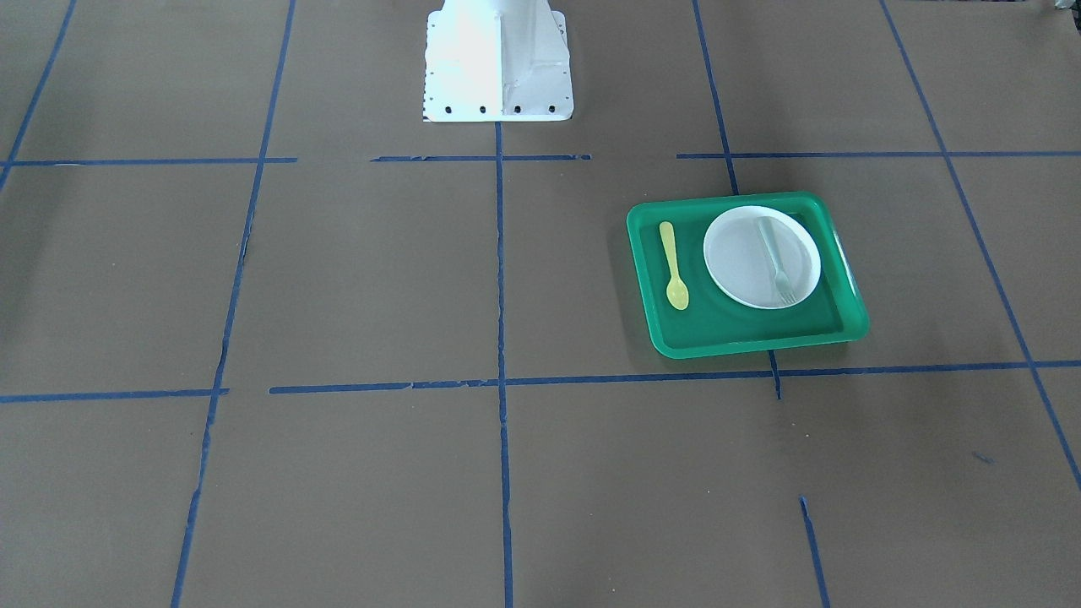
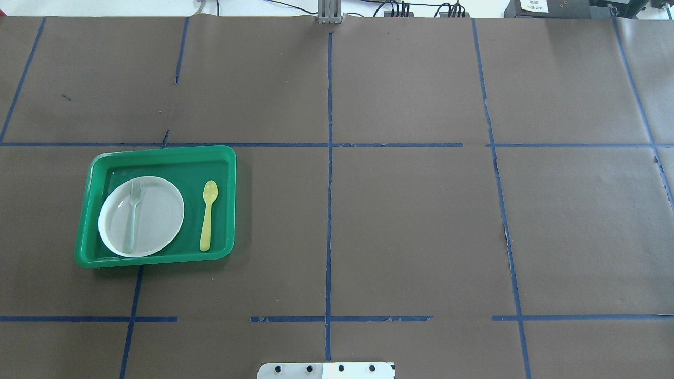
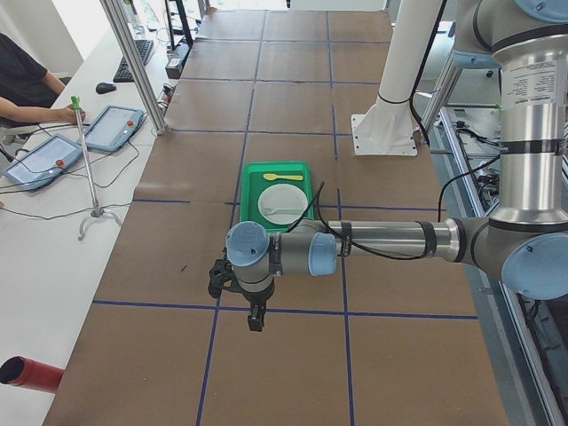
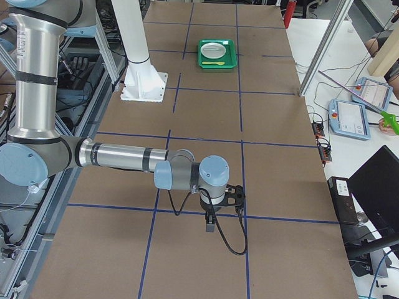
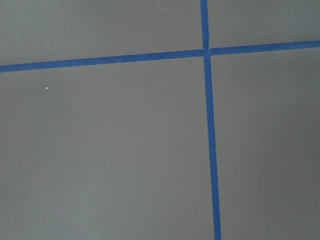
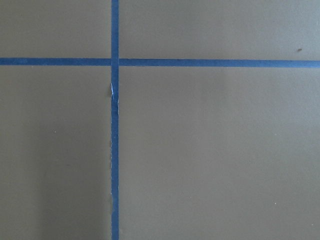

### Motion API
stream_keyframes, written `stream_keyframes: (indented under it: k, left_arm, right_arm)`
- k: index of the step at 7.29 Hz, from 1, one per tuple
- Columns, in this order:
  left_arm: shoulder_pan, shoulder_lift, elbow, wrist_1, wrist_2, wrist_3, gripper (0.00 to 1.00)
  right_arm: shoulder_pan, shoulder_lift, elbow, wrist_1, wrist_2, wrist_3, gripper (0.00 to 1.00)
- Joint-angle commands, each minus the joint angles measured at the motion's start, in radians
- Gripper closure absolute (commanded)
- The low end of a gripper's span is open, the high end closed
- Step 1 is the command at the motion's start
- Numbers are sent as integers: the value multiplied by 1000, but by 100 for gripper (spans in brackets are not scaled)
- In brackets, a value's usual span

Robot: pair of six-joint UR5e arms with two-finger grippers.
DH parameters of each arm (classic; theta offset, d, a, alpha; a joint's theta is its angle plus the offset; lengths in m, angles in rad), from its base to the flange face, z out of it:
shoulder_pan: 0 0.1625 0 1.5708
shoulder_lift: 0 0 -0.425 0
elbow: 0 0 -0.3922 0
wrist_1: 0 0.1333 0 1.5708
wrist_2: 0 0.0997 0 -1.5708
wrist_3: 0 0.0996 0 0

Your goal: Place spoon

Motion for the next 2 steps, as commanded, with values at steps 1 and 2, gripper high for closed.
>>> stream_keyframes:
  k: [1, 2]
  left_arm:
    - [-2, 0, -2, 0, 0, 1, 0]
    - [-8, 0, -2, 0, 0, 1, 0]
  right_arm:
    - [0, 0, 0, 0, 0, 0, 0]
    - [0, 0, 0, 0, 0, 0, 0]
